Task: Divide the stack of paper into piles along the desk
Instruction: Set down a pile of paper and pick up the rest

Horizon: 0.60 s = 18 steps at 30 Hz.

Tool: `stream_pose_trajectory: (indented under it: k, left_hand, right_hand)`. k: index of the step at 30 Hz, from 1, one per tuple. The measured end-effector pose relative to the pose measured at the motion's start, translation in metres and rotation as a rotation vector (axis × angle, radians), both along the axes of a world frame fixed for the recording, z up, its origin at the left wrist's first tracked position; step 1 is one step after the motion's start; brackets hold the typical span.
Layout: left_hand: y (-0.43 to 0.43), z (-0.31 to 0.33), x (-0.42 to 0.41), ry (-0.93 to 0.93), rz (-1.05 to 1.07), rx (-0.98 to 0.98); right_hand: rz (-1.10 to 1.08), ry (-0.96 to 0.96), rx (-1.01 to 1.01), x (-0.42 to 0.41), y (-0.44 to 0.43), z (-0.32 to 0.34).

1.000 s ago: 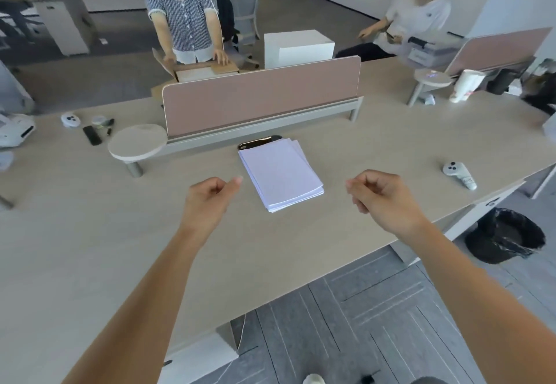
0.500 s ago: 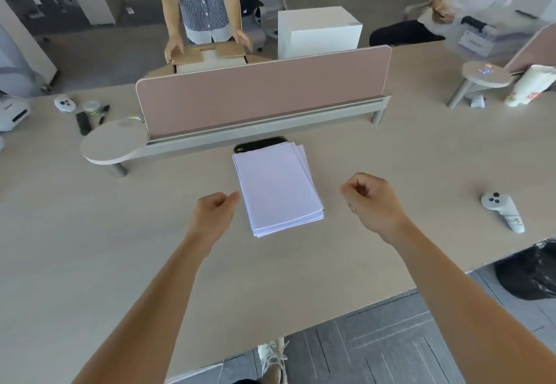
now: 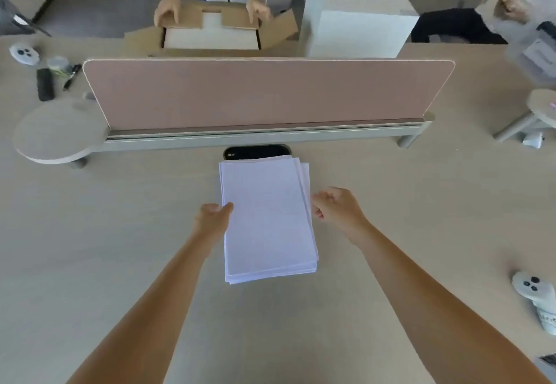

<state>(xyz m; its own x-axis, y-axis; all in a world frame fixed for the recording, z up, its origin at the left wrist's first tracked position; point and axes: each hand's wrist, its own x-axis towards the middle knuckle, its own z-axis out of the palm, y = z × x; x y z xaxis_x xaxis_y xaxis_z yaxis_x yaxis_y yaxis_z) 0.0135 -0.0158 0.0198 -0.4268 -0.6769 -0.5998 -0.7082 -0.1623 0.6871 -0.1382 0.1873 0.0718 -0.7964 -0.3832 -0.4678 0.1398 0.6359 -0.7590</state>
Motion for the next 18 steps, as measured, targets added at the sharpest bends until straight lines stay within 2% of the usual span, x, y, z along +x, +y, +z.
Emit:
stream_pose_trajectory:
  k: [3,6,12,18]
  left_hand:
    - [-0.005,-0.027,-0.018,-0.127,0.099,-0.012]
    - [-0.005,-0.043,-0.032,-0.173,0.133,-0.024]
    - [0.002,-0.061,-0.047,-0.247,0.202,-0.021]
    - [0.005,-0.066,-0.051,-0.291,0.191,-0.078]
  right_hand:
    - [0.104,-0.04,0.09,-0.027,-0.023,-0.035]
    - [0.188,-0.055,0.199,-0.043,-0.034,-0.063]
    - [0.168,-0.133,0.269,-0.055,-0.044,-0.086]
    - [0.303,-0.036,0.385,-0.049,-0.054,-0.089]
